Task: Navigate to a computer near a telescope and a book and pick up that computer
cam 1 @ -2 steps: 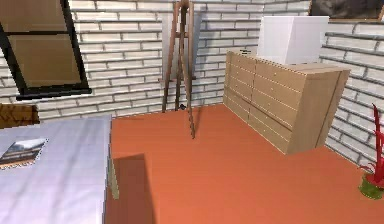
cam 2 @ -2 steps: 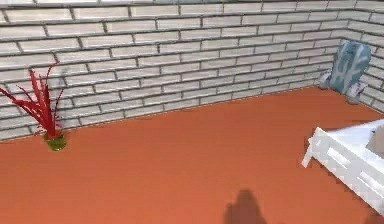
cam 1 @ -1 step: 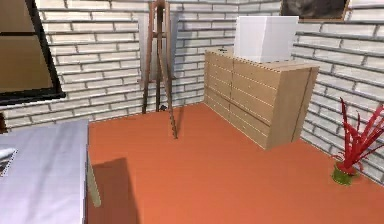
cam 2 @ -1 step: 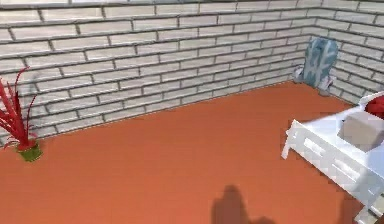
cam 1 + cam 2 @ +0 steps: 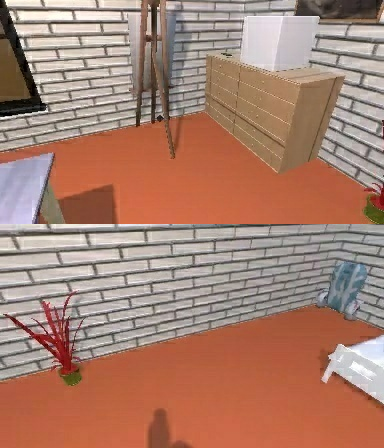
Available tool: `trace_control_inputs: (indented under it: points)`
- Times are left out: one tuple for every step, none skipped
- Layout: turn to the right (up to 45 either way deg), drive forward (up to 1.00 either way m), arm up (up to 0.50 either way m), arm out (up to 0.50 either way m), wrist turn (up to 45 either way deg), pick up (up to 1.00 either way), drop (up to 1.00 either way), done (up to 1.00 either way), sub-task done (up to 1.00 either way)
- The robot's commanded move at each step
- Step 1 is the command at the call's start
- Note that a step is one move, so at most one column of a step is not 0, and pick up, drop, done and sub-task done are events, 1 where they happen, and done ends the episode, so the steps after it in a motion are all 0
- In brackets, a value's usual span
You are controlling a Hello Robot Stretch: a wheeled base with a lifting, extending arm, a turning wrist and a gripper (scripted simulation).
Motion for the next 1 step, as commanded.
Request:
trace_control_inputs:
  points:
    - [-24.0,0.00,0.00,0.00,0.0,0.00,0.00,0.00,0.00]
